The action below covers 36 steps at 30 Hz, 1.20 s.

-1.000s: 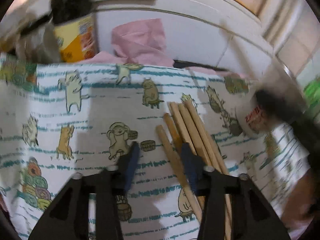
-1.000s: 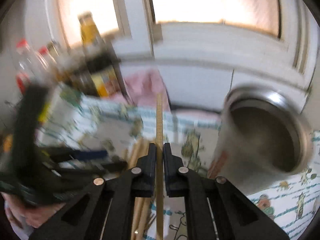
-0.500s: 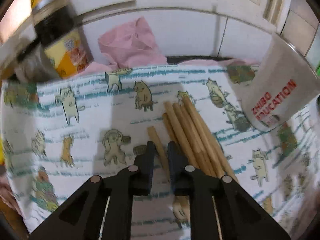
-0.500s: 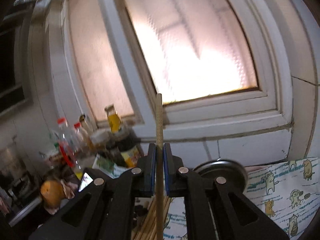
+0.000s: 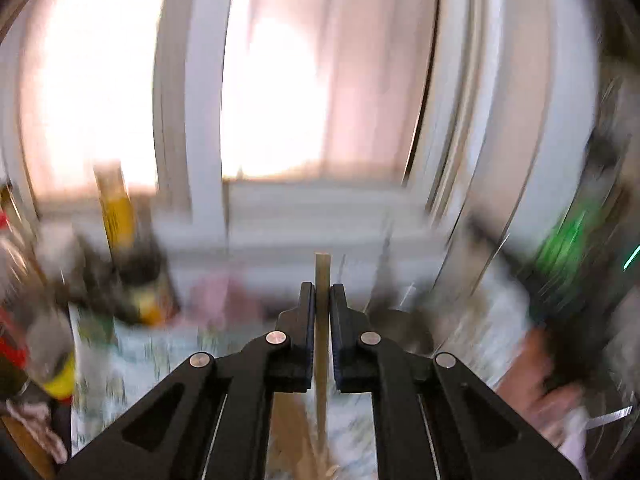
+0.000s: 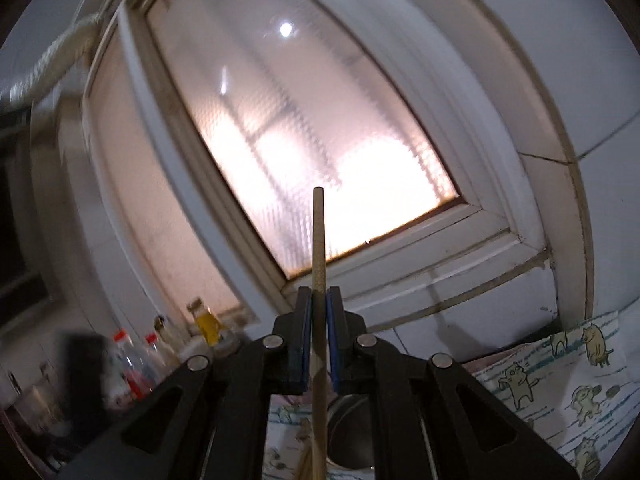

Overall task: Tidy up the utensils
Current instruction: 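Lift the chopstick with the right gripper and drop it into the white cup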

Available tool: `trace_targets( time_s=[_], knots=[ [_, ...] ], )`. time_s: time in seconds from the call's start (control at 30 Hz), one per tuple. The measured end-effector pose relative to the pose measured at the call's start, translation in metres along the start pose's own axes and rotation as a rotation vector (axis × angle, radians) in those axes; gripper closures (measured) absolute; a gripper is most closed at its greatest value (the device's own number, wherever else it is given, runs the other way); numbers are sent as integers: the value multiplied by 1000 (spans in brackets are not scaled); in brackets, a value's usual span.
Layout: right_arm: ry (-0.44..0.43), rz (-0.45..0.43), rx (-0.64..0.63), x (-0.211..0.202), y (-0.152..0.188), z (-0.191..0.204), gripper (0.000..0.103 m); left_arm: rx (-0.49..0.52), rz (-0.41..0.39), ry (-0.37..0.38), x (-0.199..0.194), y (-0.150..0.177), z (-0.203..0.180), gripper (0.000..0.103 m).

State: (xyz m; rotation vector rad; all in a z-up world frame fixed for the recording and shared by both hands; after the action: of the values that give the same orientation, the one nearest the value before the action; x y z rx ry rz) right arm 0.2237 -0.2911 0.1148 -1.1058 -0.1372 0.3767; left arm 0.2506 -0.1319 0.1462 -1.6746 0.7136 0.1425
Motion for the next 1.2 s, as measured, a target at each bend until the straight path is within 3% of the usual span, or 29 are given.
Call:
trace_targets(
  time_s=[0.07, 0.1, 0.2, 0.27, 0.37, 0.43, 0.57, 0.67, 0.77, 0.93, 0.97, 1.0, 1.1, 1.17, 1.2],
  knots=[
    [29, -59, 8, -8, -9, -7, 96, -43, -124, 65, -34, -37, -10, 97],
    [70, -101, 13, -12, -13, -13, 96, -69, -162, 90, -56, -28, -13, 97],
    [105, -200, 112, -21, -18, -35, 96, -143, -259, 162, -74, -60, -26, 97],
    [88, -278, 196, -28, -22, -47, 96, -158, -311, 162, -81, -72, -35, 97],
    [138, -354, 178, -32, -24, -51, 96, -180, -320, 178, -63, -71, -31, 97],
    [176, -370, 150, -31, -23, -51, 95, -183, -274, 182, -46, -54, -31, 97],
    [196, -337, 124, -21, -16, -50, 95, -142, -196, 147, -7, -23, -30, 97],
    [228, -219, 89, -3, -5, -54, 95, -125, -163, 170, 18, 0, -28, 97],
    [165, -79, 98, 14, 8, -51, 95, -155, -149, 222, 34, 16, -25, 97],
    [105, 3, 58, 18, 13, -39, 94, -174, -165, 257, 45, 26, -14, 97],
    [100, 19, 49, 20, 15, -37, 91, -173, -159, 248, 47, 27, -12, 97],
    [99, 42, 35, 22, 17, -36, 76, -166, -160, 238, 48, 28, -10, 97],
    [150, 87, -15, 24, 21, -35, 47, -128, -193, 217, 41, 30, -11, 93],
    [150, 74, -36, 21, 20, -33, 44, -102, -217, 211, 33, 30, -13, 70],
    [146, 64, -37, 17, 18, -32, 38, -87, -233, 205, 27, 29, -14, 65]
  ],
)
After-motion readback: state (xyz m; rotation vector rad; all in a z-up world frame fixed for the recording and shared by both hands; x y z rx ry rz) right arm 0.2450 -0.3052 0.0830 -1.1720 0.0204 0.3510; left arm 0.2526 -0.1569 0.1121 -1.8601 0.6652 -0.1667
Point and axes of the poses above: each gripper's, at about its wrist camera, not at the fingertips, and x roughly the way its jaws point, z to its left, y to its underside, the point moved 9 cm from there along x, roughly the way its jaws point, and after that the axes turned 7 degrees about -x, right-handed, at the moved point
